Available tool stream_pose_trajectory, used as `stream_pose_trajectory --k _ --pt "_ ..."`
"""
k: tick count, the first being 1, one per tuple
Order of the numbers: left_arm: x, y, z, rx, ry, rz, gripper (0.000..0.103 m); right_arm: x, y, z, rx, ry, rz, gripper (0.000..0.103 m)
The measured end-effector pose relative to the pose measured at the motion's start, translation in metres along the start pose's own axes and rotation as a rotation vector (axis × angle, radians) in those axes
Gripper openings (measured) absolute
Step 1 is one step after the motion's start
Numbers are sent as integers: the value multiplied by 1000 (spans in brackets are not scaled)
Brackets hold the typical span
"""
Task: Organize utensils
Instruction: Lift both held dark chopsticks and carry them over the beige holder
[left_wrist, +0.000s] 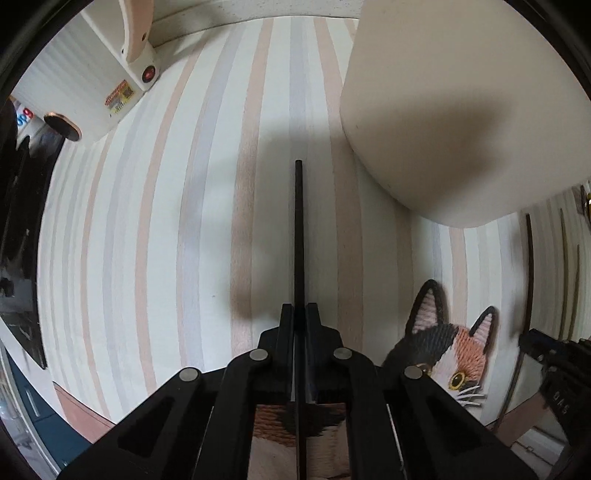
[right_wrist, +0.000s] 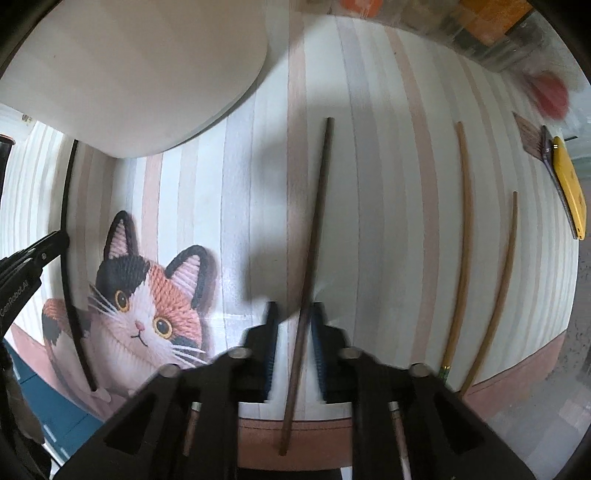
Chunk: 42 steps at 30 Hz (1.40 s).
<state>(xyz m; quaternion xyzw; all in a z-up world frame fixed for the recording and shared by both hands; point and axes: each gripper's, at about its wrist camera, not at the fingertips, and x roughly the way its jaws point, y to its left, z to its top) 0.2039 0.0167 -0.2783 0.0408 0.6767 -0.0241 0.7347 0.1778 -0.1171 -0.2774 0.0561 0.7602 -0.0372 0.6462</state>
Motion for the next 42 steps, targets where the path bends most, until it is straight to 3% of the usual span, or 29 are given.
stream_pose_trajectory --k 1,5,12,18,30,42 --pt "-2 -1 1 -1 -7 0 4 -4 -5 11 7 -5 4 6" --pt "-21 1 -14 -25 -55 -12 3 -8 -6 -3 12 -35 22 6" --pt "-76 10 -42 -72 -172 -53 3 -52 -9 -25 6 -154 83 6" --pt "-121 25 -44 -102 -265 -57 3 -90 -18 -32 10 -257 122 6" --pt "-215 61 -7 -155 -520 -54 3 -160 -22 -1 18 -455 187 6" --pt "-304 78 17 -173 -718 -121 3 -256 -17 20 28 -657 301 6"
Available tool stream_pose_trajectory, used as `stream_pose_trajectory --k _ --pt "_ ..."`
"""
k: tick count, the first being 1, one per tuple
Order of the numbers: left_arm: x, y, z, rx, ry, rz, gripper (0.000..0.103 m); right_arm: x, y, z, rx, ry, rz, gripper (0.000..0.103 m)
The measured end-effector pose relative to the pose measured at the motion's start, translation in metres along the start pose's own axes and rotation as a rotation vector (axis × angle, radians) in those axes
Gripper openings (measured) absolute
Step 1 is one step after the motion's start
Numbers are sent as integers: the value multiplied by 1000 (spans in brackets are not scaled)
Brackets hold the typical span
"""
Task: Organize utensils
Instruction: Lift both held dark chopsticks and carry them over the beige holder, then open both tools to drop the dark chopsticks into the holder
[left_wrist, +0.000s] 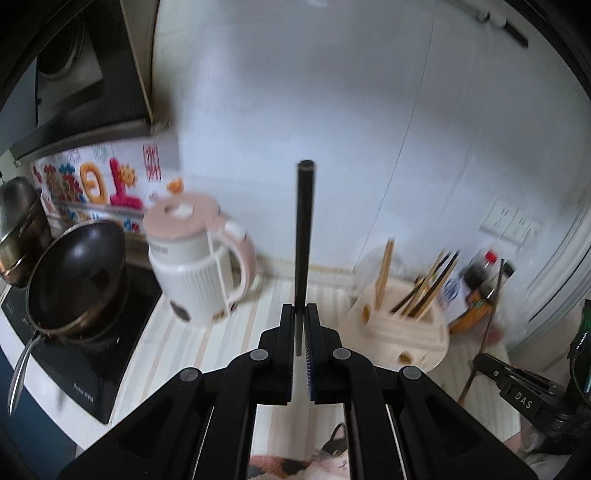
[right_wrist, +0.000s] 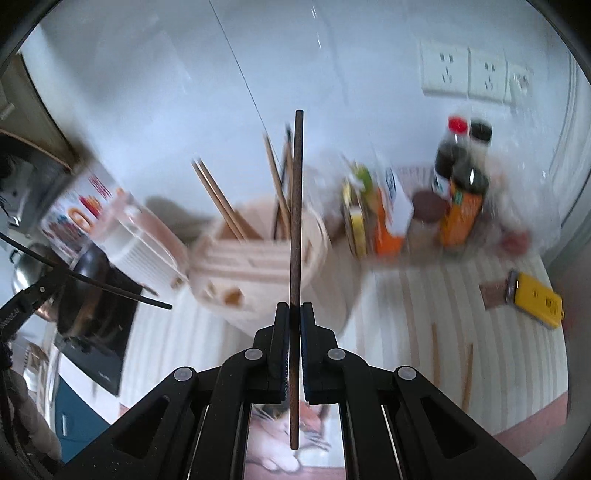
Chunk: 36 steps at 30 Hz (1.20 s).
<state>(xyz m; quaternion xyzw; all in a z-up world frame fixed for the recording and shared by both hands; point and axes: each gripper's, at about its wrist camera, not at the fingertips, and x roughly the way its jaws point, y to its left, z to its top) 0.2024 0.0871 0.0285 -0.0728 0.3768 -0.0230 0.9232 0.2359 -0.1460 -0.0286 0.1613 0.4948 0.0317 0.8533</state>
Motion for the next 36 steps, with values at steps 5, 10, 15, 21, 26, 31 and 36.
stream_pose_trajectory --k 5,10,15,21,26,31,36 --pt "-21 -12 28 10 -61 -57 3 -23 9 33 11 -81 42 6" --pt "-27 -34 56 37 -102 -130 3 -34 10 76 50 -172 63 6" --pt "-13 -62 73 76 -95 -193 3 -24 3 110 92 -238 55 6" --pt "32 -92 72 147 -6 -218 3 1 -1 130 124 -310 39 6" --pt "79 -104 64 172 104 -220 3 27 1 128 101 -361 20 6" --pt "92 -104 57 167 178 -186 7 47 -3 117 52 -327 41 6" --pt "75 -98 60 135 155 -151 38 38 -11 109 31 -286 52 36"
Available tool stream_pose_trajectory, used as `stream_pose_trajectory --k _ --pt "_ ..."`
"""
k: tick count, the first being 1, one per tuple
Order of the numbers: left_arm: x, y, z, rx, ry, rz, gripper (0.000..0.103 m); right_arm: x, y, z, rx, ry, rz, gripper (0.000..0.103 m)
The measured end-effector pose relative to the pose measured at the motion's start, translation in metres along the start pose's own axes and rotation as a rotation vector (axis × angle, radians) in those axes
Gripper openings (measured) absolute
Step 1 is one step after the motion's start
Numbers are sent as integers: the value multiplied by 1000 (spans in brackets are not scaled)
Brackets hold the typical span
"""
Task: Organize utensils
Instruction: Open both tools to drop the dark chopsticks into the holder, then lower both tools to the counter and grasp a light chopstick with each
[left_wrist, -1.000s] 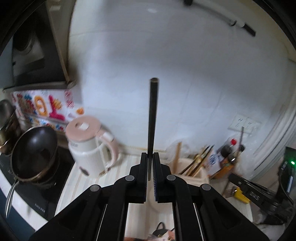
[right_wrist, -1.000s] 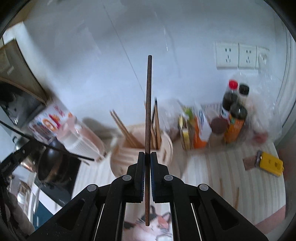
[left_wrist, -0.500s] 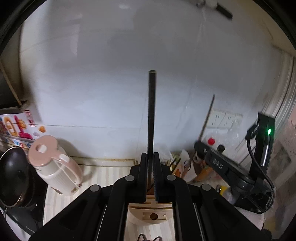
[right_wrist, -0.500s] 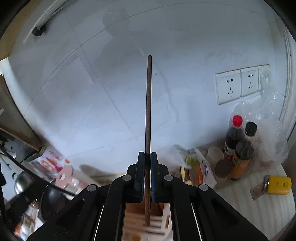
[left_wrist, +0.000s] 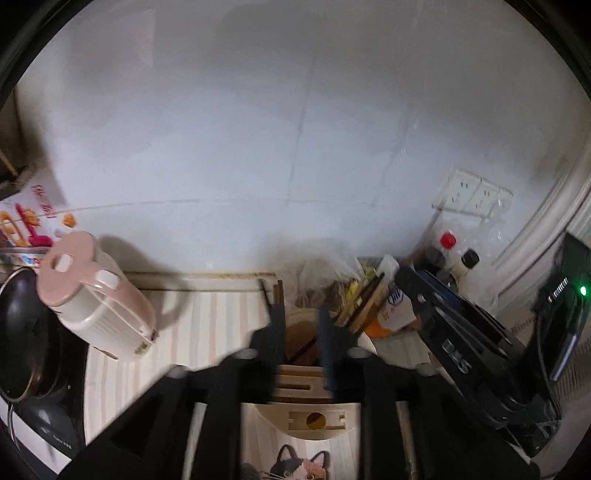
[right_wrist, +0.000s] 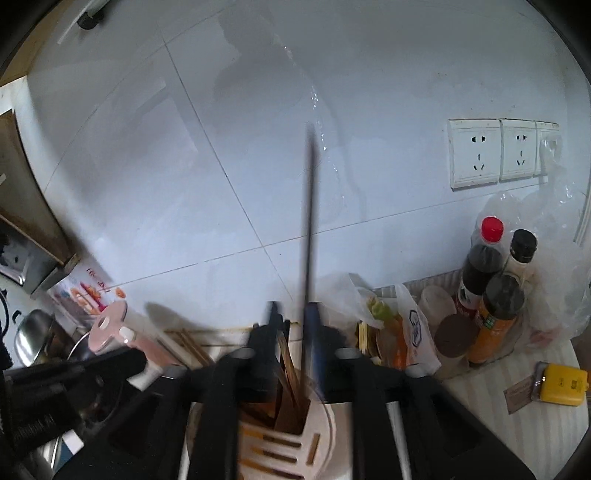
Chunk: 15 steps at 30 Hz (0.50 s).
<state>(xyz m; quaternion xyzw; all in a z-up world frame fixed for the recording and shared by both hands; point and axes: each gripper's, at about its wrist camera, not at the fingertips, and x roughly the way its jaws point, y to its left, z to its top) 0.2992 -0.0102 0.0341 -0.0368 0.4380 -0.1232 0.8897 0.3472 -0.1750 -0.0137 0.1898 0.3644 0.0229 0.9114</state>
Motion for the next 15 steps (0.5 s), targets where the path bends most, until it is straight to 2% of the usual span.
stream_pose_trajectory --k 1,2,6,7,8,13,15 --pt "-7 2 0 -12 -21 13 65 -8 -2 0 5 -10 3 43" --pt "-13 3 0 -26 -44 25 83 -16 -5 1 12 -20 5 44" --pt "-31 14 -8 -72 -90 69 89 -46 -24 1 69 -27 -15 55" --pt "-34 15 -12 -78 -87 84 94 -54 -30 -1 78 -26 -31 60" --pt "-36 16 -18 -83 -85 102 103 -61 -35 -3 85 -19 -52 61" --pt "-28 8 -53 -90 -50 172 103 -87 -79 -29 160 62 -132 77" --pt "-17 3 -72 -98 -8 176 103 -92 -98 -45 184 95 -163 77"
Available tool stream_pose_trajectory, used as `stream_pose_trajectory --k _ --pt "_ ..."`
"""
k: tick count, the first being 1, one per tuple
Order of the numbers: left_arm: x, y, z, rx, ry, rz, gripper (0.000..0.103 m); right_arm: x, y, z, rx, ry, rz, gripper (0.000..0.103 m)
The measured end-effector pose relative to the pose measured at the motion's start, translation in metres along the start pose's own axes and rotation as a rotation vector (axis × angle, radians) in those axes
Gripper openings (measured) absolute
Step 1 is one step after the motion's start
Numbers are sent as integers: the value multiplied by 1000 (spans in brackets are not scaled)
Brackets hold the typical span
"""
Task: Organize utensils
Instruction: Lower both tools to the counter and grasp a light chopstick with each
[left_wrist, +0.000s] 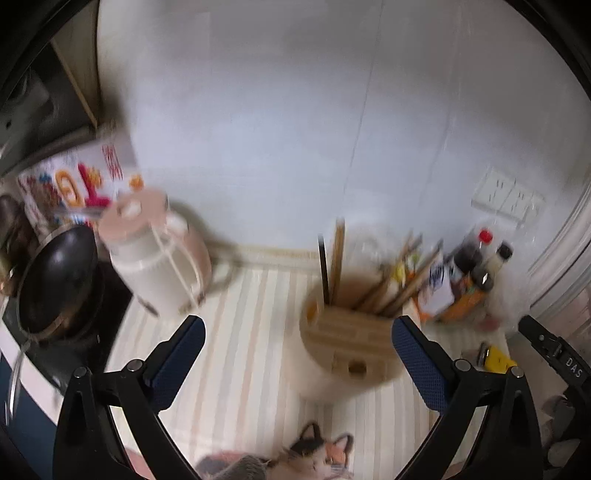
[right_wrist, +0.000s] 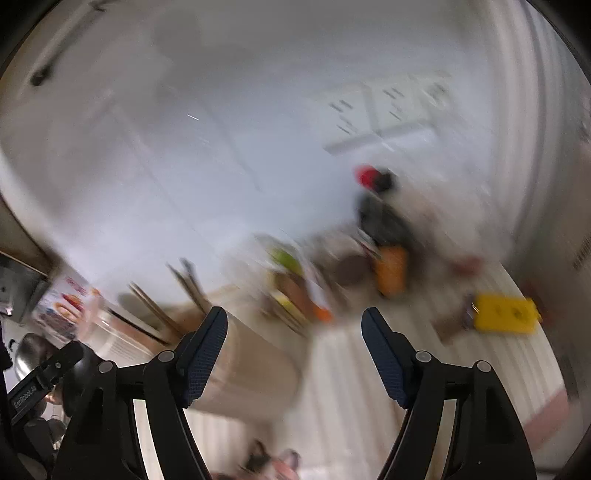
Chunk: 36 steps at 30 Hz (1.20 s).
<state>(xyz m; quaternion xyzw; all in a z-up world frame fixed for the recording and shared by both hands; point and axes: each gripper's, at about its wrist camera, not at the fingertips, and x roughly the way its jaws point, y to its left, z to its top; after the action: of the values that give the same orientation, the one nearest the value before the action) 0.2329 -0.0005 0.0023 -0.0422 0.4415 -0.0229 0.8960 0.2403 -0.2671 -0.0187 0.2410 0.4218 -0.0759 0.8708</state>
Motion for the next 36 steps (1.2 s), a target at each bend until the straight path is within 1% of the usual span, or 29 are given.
stream_pose_trajectory --k 2,4,6,8,10,11,12,14,16,17,19,20,21,22,24,27,30,32,33,34,35,36 --pt "9 -8 -18 15 29 15 103 3 -26 -15 16 41 -59 77" --pt "25 -23 -41 46 76 55 103 11 -54 -34 22 95 -107 77" --pt "40 -36 -61 59 129 84 103 23 -80 -49 29 173 -159 77" --pt "60 -55 -83 86 192 76 103 42 -109 -69 39 265 -197 77" --pt "77 -71 -100 118 245 81 103 60 -130 -86 45 342 -236 76" --pt "85 -80 -110 135 267 81 103 69 -140 -93 51 372 -240 74" --pt "93 -89 -118 153 287 86 103 81 -153 -104 61 414 -248 71" --pt "113 -108 -137 190 337 94 103 97 -167 -118 71 472 -257 66" --pt "128 -121 -148 214 374 101 103 118 -181 -139 75 546 -255 55" --pt "136 -130 -155 228 397 100 103 123 -182 -145 74 567 -256 52" --pt "149 -143 -164 246 437 91 103 134 -190 -161 74 628 -265 36" --pt "155 -151 -169 259 458 87 103 131 -189 -162 49 597 -275 30" --pt "163 -161 -175 266 488 74 103 130 -188 -164 11 599 -305 12" --pt "167 -165 -176 270 504 70 102 130 -191 -165 4 611 -316 7" --pt "178 -183 -183 279 547 33 101 125 -203 -162 33 594 -324 7" --pt "188 -207 -188 298 575 -5 98 115 -227 -155 76 572 -352 7" --pt "199 -235 -192 321 594 -34 85 103 -254 -147 127 557 -374 7" --pt "204 -249 -194 337 600 -40 70 97 -269 -144 154 551 -389 7" --pt "207 -254 -195 345 600 -39 65 93 -277 -142 167 550 -395 7" --pt "209 -260 -196 359 597 -36 58 91 -282 -142 177 549 -399 7" --pt "208 -265 -194 367 572 -42 46 89 -287 -141 186 549 -402 7" --pt "206 -270 -193 381 551 -56 37 86 -292 -141 197 550 -404 7"
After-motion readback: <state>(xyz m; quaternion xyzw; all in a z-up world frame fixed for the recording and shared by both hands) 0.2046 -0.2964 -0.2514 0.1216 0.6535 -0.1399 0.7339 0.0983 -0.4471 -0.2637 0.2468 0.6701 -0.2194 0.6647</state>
